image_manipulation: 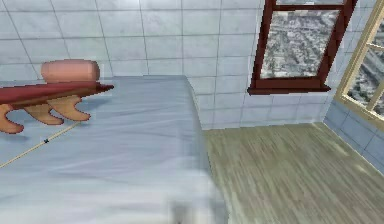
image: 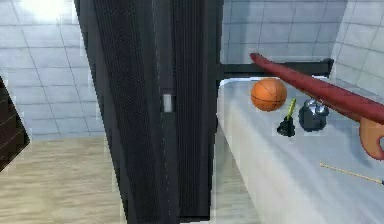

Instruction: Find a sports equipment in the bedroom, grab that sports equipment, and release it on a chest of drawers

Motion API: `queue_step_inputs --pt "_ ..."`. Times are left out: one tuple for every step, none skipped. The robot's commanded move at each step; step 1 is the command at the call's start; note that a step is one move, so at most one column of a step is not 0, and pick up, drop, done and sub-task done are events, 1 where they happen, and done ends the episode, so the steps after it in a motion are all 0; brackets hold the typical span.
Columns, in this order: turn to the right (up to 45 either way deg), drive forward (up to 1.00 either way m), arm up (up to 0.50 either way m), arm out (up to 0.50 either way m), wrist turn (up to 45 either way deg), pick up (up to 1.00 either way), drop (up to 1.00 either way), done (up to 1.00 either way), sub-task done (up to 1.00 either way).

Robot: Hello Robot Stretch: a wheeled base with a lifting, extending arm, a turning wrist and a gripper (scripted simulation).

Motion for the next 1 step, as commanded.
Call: queue_step_inputs --pt "12.0 0.00 0.00 0.00 0.0 0.00 0.00 0.00 0.00"
